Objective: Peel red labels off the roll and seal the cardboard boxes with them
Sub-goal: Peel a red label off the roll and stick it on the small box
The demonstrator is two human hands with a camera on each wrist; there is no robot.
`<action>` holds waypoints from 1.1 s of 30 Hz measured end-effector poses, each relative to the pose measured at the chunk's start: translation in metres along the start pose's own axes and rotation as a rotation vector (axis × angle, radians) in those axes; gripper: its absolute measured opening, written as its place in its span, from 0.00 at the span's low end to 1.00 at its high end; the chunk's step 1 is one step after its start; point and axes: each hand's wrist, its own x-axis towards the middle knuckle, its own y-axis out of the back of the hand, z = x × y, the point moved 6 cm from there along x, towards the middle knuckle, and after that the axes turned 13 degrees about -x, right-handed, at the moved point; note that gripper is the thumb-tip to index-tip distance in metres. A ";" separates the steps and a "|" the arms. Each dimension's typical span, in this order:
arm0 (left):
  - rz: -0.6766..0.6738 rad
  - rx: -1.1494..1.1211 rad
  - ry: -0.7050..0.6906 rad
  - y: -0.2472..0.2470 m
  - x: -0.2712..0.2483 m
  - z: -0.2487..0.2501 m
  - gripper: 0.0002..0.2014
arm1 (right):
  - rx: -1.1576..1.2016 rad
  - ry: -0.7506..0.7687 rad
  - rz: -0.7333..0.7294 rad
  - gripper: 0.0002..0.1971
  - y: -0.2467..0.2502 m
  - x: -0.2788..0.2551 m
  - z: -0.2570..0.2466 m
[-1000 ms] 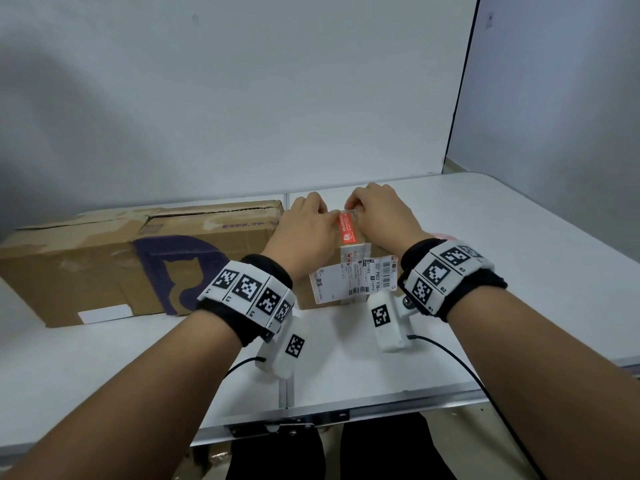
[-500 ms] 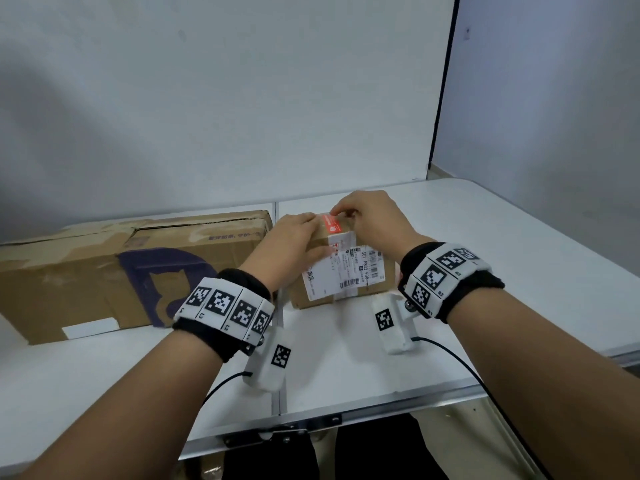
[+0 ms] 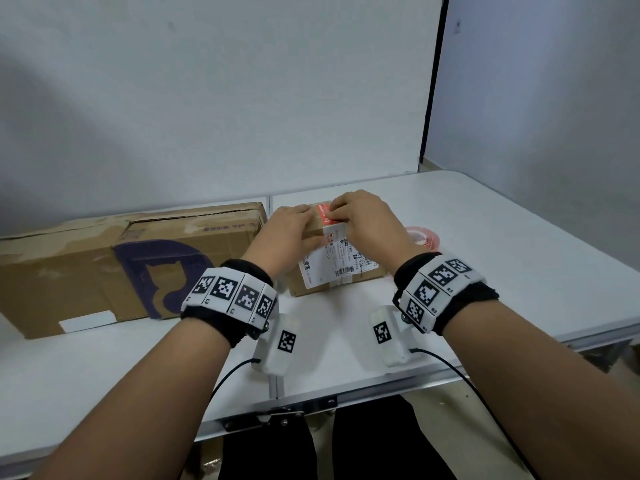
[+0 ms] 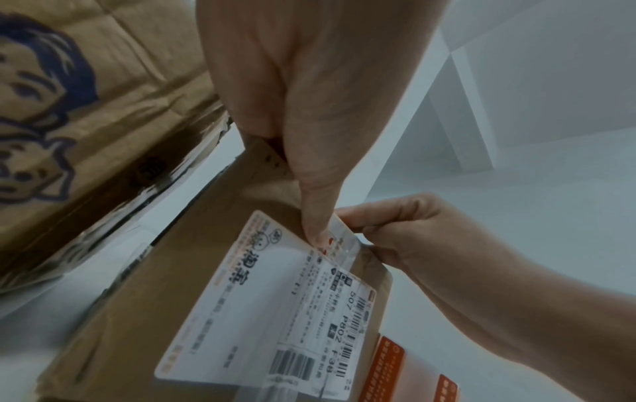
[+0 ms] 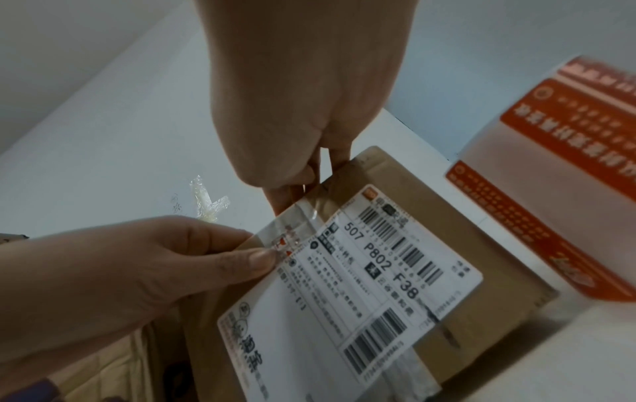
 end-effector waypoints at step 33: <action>0.085 -0.010 -0.274 0.014 -0.020 0.033 0.16 | 0.296 -0.385 0.172 0.15 0.009 -0.017 0.014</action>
